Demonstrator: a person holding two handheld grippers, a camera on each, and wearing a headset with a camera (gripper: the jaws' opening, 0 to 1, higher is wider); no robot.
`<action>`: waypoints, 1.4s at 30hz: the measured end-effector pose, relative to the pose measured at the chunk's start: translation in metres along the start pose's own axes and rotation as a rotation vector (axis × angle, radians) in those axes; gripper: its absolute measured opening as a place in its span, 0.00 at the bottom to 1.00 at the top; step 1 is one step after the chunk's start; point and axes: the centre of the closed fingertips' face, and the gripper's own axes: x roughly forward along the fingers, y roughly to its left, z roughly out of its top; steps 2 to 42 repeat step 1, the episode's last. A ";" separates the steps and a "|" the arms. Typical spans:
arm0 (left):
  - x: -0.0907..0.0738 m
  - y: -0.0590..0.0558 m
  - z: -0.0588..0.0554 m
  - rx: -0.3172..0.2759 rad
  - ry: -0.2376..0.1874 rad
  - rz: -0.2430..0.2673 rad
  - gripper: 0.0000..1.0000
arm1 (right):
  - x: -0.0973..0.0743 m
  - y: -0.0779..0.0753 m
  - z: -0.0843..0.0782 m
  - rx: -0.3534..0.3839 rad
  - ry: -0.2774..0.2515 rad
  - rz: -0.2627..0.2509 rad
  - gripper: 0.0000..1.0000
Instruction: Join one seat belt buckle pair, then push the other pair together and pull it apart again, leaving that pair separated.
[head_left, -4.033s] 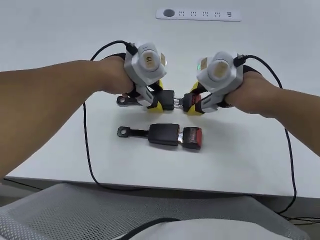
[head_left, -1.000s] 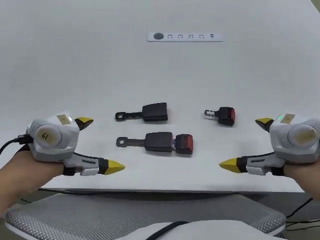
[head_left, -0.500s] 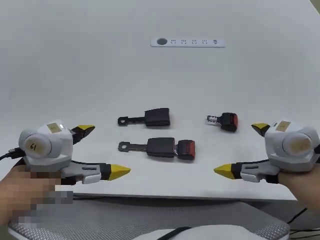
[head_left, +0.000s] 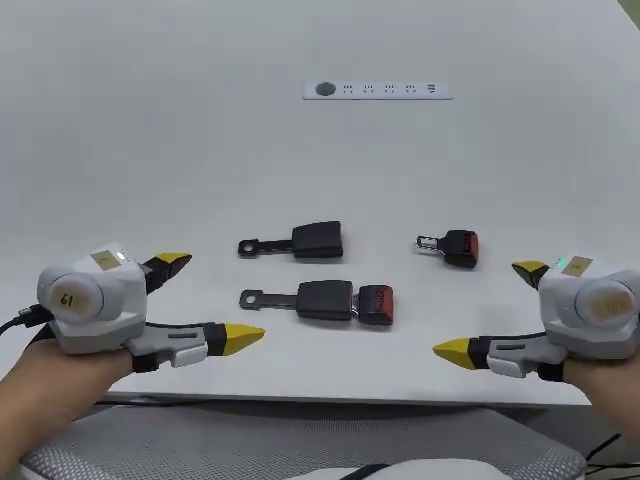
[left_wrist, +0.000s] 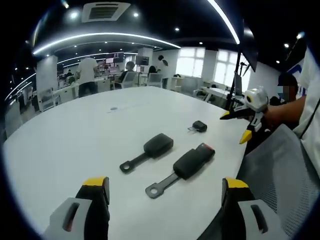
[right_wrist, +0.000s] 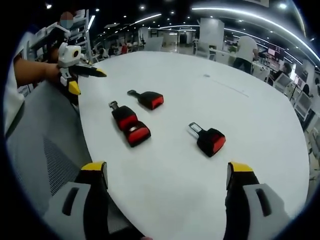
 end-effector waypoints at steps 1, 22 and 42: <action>0.000 0.000 0.000 0.001 -0.001 -0.001 0.94 | 0.000 -0.001 0.000 -0.002 0.000 -0.001 1.00; 0.000 0.000 0.000 0.001 -0.001 -0.001 0.94 | 0.000 -0.001 0.000 -0.002 0.000 -0.001 1.00; 0.000 0.000 0.000 0.001 -0.001 -0.001 0.94 | 0.000 -0.001 0.000 -0.002 0.000 -0.001 1.00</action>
